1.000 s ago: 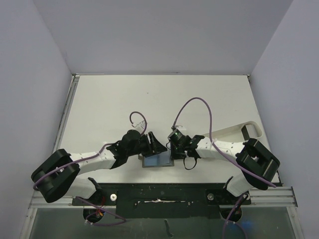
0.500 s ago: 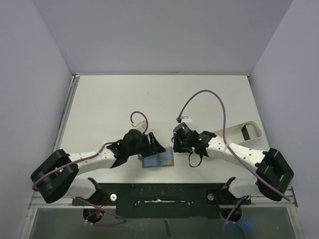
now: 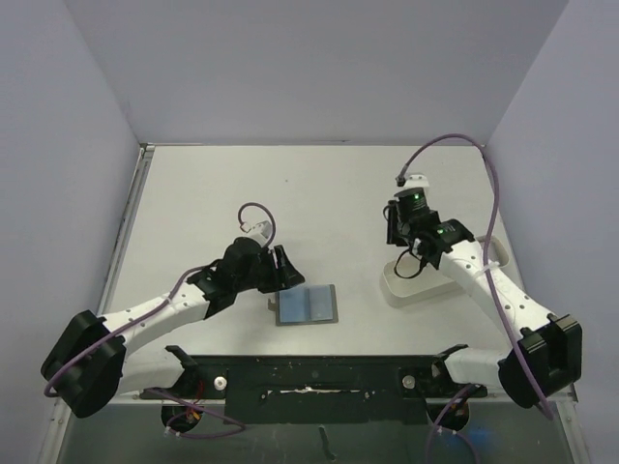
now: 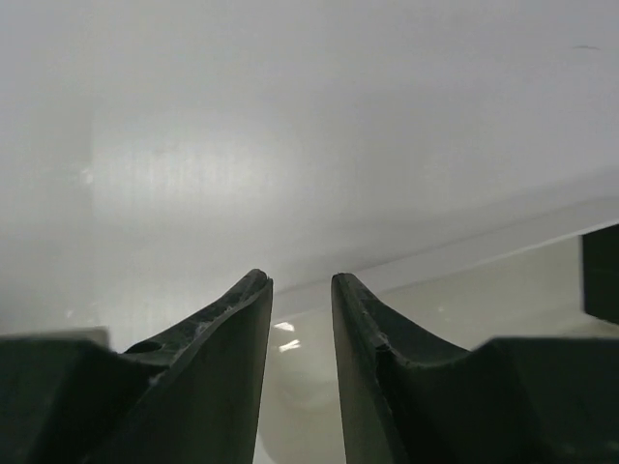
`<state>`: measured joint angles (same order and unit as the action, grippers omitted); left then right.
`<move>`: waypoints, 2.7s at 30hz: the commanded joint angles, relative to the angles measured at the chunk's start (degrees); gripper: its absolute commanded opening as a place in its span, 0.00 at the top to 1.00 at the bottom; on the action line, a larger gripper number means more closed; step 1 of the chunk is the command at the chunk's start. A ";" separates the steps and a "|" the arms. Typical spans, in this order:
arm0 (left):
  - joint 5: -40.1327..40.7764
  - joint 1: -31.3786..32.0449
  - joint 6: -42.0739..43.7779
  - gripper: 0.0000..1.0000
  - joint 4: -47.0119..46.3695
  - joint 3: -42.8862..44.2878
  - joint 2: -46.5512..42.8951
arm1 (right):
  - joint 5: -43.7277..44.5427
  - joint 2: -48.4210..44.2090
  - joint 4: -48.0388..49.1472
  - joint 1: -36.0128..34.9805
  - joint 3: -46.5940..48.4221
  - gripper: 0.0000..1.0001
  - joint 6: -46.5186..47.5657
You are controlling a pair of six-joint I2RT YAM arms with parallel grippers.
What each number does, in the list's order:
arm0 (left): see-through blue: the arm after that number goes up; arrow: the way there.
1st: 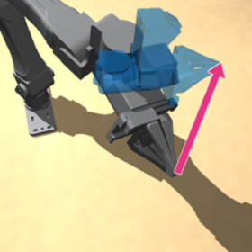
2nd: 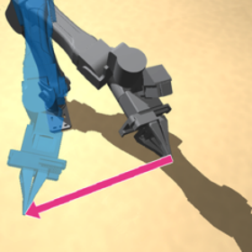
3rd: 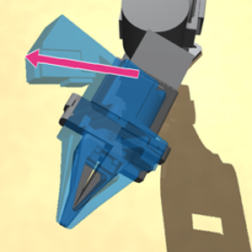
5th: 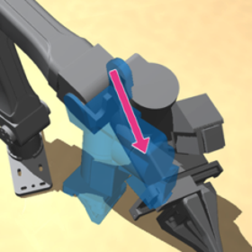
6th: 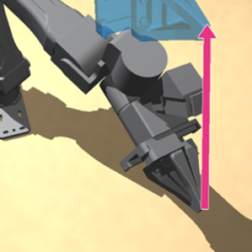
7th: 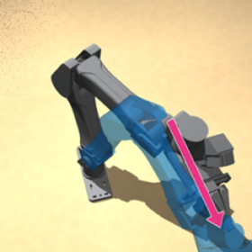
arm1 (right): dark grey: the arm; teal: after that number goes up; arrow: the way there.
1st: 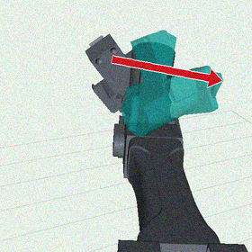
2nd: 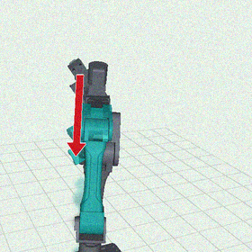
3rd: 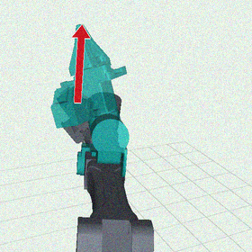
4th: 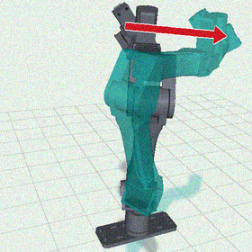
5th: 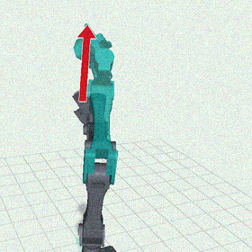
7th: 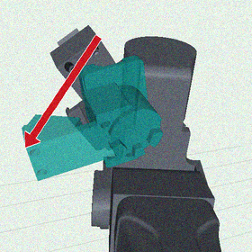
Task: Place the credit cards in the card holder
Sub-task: Pick up the credit card from the storage box.
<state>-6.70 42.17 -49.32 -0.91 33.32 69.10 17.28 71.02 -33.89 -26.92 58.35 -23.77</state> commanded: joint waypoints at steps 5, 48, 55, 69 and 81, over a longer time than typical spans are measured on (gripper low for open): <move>-10.09 -5.37 6.12 0.50 -0.67 -2.82 -6.72 | 5.47 1.90 -3.35 17.76 5.39 0.63 16.91; -26.75 -17.38 12.62 0.50 2.47 -4.66 -12.90 | 9.20 20.01 7.63 38.60 -1.30 0.55 25.60; -27.84 -18.30 12.24 0.50 1.29 -5.06 -13.07 | 11.71 21.88 7.94 38.62 -1.06 0.62 25.96; -29.55 -19.49 11.79 0.50 -0.06 -5.54 -11.86 | 15.22 21.16 8.76 37.91 -1.13 0.74 26.17; -30.38 -19.76 11.01 0.50 -1.81 -6.33 -11.83 | 15.58 19.26 7.44 37.59 0.02 0.81 26.65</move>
<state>-35.09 22.85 -38.11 1.72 27.18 57.58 30.65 92.31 -26.85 10.76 56.77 2.59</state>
